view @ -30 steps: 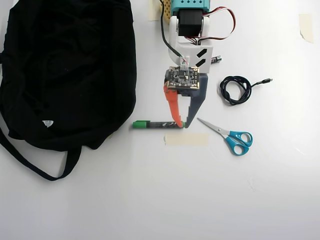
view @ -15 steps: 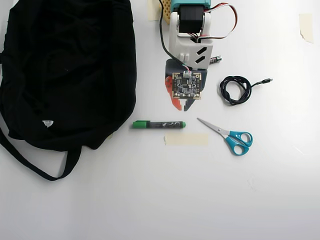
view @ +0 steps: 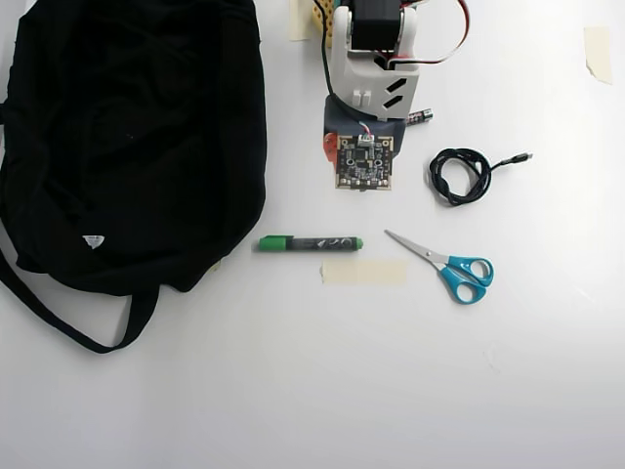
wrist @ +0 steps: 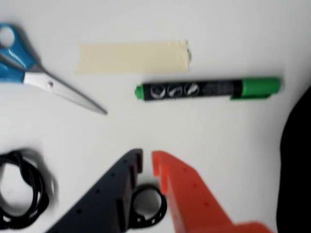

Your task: Put the green marker into the black bag

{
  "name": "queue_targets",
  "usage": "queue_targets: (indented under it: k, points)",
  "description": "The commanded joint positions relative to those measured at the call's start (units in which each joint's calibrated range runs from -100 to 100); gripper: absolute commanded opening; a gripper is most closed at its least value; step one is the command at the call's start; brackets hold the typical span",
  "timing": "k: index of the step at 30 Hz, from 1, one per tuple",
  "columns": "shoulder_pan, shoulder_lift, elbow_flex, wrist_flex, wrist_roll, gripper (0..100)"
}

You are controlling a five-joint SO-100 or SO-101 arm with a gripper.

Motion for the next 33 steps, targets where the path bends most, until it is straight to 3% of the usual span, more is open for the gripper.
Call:
queue_targets:
  k: [1, 33]
  points:
    - [0.45, -1.87, -2.48, 2.25, 0.31, 2]
    - [0.45, -1.87, -2.57, 1.74, 0.25, 2]
